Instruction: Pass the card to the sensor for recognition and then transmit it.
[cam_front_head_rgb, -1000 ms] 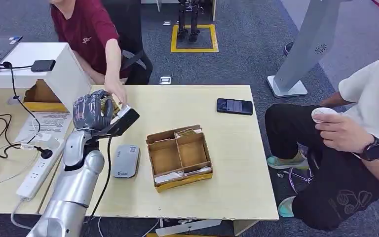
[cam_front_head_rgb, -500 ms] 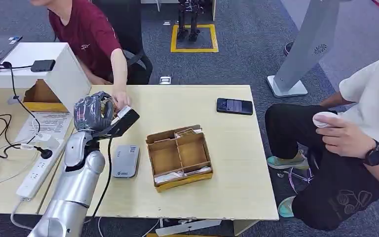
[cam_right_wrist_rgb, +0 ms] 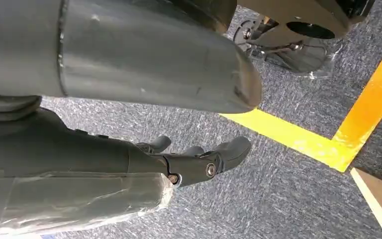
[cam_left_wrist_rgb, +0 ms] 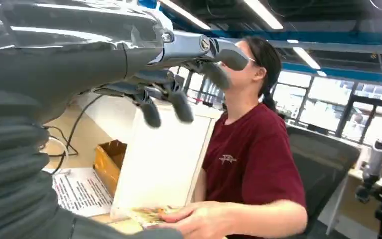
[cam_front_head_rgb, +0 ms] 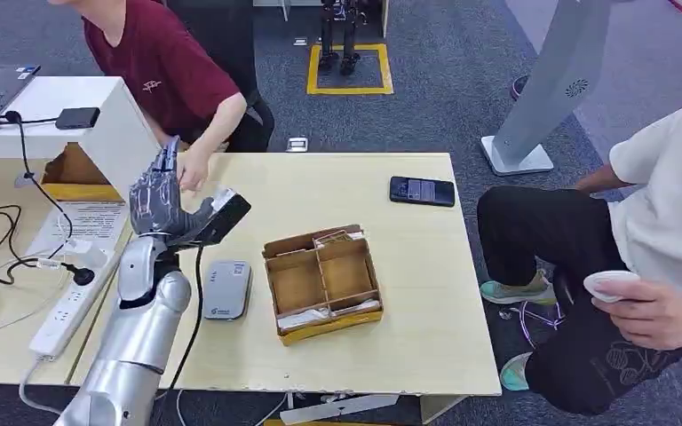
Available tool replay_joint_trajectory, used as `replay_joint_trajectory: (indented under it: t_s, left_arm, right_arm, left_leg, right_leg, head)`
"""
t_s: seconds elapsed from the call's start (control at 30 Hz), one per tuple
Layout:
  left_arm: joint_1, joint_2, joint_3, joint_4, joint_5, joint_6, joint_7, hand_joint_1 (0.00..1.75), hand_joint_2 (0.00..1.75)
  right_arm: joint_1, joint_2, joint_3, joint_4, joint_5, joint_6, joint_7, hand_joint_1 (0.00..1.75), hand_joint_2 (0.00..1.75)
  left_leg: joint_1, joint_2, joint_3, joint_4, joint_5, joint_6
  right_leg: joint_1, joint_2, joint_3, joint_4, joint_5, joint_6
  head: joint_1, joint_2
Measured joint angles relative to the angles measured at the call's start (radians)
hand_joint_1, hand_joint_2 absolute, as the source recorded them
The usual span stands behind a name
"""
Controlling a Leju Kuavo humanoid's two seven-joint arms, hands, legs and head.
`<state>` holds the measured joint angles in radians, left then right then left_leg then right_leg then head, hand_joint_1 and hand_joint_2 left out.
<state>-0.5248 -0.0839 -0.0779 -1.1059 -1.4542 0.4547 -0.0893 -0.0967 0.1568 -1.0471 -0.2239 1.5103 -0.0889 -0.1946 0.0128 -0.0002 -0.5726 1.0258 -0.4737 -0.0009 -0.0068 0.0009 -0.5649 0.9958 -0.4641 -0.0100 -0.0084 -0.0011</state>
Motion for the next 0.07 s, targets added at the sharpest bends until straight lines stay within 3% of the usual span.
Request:
replay_joint_trajectory:
  t_s: [0.07]
  left_arm:
    - [0.005,0.002,0.019,0.000,-0.011,0.013,0.010,0.00,1.75]
  right_arm:
    - [0.000,-0.001,0.000,0.000,-0.001,-0.003,0.000,0.00,0.00]
  left_leg:
    - [0.000,0.000,0.000,0.000,0.000,0.000]
  right_leg:
    - [0.000,0.000,0.000,0.000,0.000,0.000]
  head:
    - [0.000,0.000]
